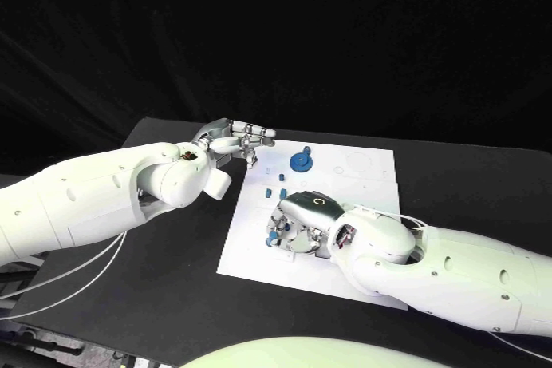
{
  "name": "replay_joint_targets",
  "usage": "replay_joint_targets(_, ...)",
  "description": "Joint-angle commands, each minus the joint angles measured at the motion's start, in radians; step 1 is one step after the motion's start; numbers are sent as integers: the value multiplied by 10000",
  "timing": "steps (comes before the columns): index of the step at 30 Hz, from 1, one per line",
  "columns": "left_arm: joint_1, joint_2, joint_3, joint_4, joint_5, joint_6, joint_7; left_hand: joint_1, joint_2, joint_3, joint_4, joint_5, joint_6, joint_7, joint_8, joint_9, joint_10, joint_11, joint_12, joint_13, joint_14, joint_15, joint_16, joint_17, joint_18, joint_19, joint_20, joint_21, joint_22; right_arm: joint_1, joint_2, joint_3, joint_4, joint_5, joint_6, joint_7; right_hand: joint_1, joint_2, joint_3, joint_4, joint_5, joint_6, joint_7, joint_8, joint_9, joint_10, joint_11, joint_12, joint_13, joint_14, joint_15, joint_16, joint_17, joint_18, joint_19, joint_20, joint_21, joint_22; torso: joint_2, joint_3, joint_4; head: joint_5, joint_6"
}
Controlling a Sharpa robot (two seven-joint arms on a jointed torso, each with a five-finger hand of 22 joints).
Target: Assemble the parts on the task board
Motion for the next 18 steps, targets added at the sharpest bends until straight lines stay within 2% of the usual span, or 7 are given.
replay_joint_targets(1,4,26,5,26,22,171,41,6,59,4,-46,25,-59,0,36,-9,-60,-14,47,-6,-78,8,-44,-16,164,-65,-8,-48,-14,-41,30,-21,-21,-400,381,-236,25,60,27,15,46,80,-16,16,-2,58,42,-57,14,443,-29,39,20,-113,500,-66,26,1543,-4,-1,-2,3,-8)
replay_joint_targets(14,5,25,5,22,22,184,20,6,59,4,-46,25,-59,0,36,-9,-60,-14,47,-6,-78,8,-44,-16,164,-65,-8,-48,-14,-86,73,-22,80,-895,237,-457,27,63,26,7,55,86,-17,13,9,73,42,-76,21,447,-27,57,40,-117,504,-62,44,1555,-4,-1,-4,7,16)
replay_joint_targets(18,5,24,5,26,22,183,18,6,59,4,-46,25,-59,0,36,-9,-60,-14,47,-6,-78,8,-44,-16,164,-65,-8,-48,-14,-91,120,-23,91,-863,355,-471,-132,-87,-68,81,3,-228,123,-198,-45,-117,144,-253,0,475,50,173,186,-111,484,-21,-7,1541,-5,-4,-10,9,26)
